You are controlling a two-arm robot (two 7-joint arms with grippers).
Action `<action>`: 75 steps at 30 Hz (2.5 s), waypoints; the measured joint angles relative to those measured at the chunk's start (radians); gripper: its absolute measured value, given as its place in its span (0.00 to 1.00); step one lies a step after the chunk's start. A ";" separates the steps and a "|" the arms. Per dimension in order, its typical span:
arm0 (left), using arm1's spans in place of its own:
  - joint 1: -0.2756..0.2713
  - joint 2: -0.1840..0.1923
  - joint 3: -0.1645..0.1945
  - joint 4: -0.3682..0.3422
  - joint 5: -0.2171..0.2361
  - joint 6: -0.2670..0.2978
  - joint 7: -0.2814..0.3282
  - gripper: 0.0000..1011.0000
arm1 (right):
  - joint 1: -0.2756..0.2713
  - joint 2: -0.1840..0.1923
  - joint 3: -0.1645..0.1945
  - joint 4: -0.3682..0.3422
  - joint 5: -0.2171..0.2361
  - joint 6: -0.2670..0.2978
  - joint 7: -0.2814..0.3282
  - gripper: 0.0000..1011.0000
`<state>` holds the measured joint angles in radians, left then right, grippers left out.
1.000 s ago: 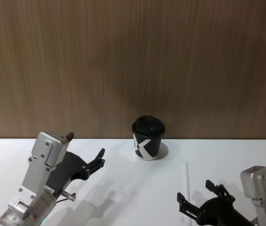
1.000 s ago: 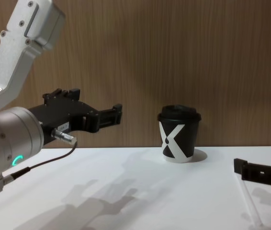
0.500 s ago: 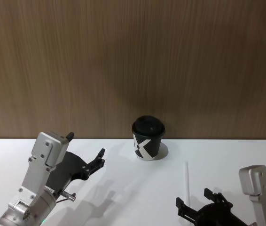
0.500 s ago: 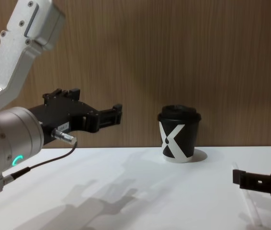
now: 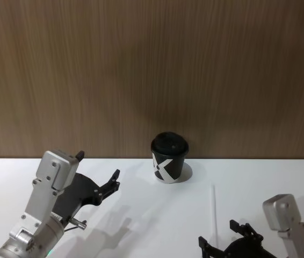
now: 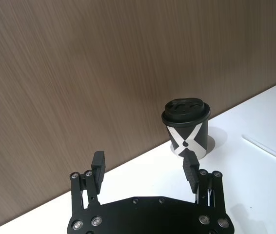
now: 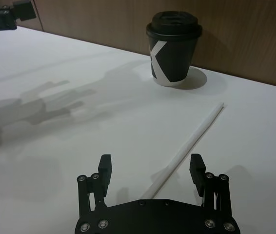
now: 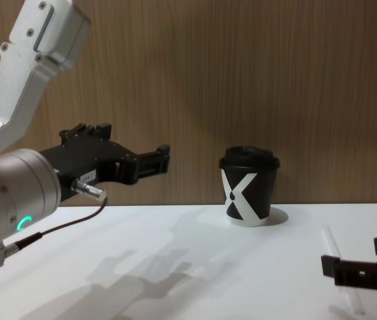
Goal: Pick up the straw with one hand, pass it to the other hand, and insert it into the cup.
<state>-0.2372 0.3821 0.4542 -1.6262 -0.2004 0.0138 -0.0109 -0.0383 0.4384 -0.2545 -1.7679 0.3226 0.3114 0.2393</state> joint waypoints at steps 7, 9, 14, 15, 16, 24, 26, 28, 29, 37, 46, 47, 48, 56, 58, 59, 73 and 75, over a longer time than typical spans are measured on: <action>0.000 0.000 0.000 0.000 0.000 0.000 0.000 0.99 | -0.003 0.018 -0.010 0.011 -0.023 -0.007 0.014 0.99; 0.000 0.000 0.000 0.000 0.000 0.000 0.000 0.99 | -0.005 0.019 -0.010 0.016 -0.026 -0.006 0.015 0.99; 0.000 0.000 0.000 0.000 0.000 0.000 0.000 0.99 | -0.006 0.017 -0.009 0.027 -0.027 -0.001 0.017 0.99; 0.000 0.000 0.000 0.000 0.000 0.000 0.000 0.99 | -0.006 0.015 -0.008 0.031 -0.027 0.002 0.017 0.99; 0.000 0.000 0.000 0.000 0.000 0.000 0.000 0.99 | -0.006 0.015 -0.008 0.031 -0.027 0.002 0.017 0.99; 0.000 0.000 0.000 0.000 0.000 0.000 0.000 0.99 | 0.004 0.001 -0.005 0.055 -0.028 0.013 0.021 0.99; 0.000 0.000 0.000 0.000 0.000 0.000 0.000 0.99 | 0.008 -0.002 -0.005 0.061 -0.030 0.015 0.022 0.99; 0.000 0.000 0.000 0.000 0.000 0.000 0.000 0.99 | 0.010 -0.004 -0.005 0.065 -0.031 0.017 0.023 0.99; 0.000 0.000 0.000 0.000 0.000 0.000 0.000 0.99 | 0.012 -0.006 -0.004 0.068 -0.032 0.020 0.023 0.99; 0.000 0.000 0.000 0.000 0.000 0.000 0.000 0.99 | 0.015 -0.013 -0.003 0.074 -0.038 0.034 0.024 0.99; 0.000 0.000 0.000 0.000 0.000 0.000 0.000 0.99 | 0.008 -0.024 0.003 0.067 -0.039 0.060 0.022 0.99; 0.000 0.000 0.000 0.000 0.000 0.000 0.000 0.99 | 0.007 -0.025 0.004 0.066 -0.039 0.062 0.022 0.99; 0.000 0.000 0.000 0.000 0.000 0.000 0.000 0.99 | 0.007 -0.026 0.004 0.065 -0.039 0.065 0.021 0.97; 0.000 0.000 0.000 0.000 0.000 0.000 0.000 0.99 | 0.002 -0.033 0.006 0.059 -0.038 0.080 0.019 0.91; 0.000 0.000 0.000 0.000 0.000 0.000 0.000 0.99 | 0.001 -0.034 0.007 0.058 -0.037 0.082 0.019 0.90; 0.000 0.000 0.000 0.000 0.000 0.000 0.000 0.99 | 0.001 -0.035 0.007 0.057 -0.037 0.084 0.018 0.89; 0.000 0.000 0.000 0.000 0.000 0.000 0.000 0.99 | -0.003 -0.039 0.008 0.056 -0.036 0.092 0.017 0.82; 0.000 0.000 0.000 0.000 0.000 0.000 0.000 0.99 | -0.003 -0.039 0.008 0.056 -0.036 0.093 0.017 0.80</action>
<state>-0.2371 0.3821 0.4542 -1.6262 -0.2004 0.0138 -0.0110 -0.0414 0.3990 -0.2468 -1.7121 0.2870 0.4040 0.2563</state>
